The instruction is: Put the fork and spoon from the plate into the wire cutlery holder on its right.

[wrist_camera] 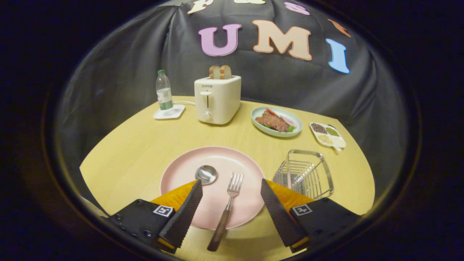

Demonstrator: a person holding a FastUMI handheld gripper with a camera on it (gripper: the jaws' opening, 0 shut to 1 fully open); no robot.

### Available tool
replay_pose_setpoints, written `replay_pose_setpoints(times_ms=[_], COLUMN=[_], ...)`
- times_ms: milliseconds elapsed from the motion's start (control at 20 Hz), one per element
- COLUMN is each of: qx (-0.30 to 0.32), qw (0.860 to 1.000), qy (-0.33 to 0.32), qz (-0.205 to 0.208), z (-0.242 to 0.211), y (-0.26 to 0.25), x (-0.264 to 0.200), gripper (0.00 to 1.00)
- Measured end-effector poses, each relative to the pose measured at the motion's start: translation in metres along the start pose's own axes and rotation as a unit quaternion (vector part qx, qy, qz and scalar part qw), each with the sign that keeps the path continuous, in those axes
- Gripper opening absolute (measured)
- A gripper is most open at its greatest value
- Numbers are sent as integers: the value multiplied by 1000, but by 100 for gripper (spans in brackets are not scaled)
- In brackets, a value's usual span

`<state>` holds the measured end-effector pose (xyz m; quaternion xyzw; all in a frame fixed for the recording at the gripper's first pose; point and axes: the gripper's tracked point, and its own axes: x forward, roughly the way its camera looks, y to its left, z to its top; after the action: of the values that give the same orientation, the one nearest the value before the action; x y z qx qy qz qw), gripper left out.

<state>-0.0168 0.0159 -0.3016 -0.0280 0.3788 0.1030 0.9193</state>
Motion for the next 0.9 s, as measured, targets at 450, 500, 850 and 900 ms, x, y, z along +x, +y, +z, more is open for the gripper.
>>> replay_pose_setpoints(times_ms=[450, 500, 850, 900], qx=[-9, -11, -9, -8], qw=[997, 996, 994, 994], qy=[76, 84, 107, 111], qz=[5, 6, 16, 16], z=[-39, -42, -48, -47], y=[9, 11, 18, 18], x=[21, 24, 27, 28], gripper=[83, 77, 40, 32])
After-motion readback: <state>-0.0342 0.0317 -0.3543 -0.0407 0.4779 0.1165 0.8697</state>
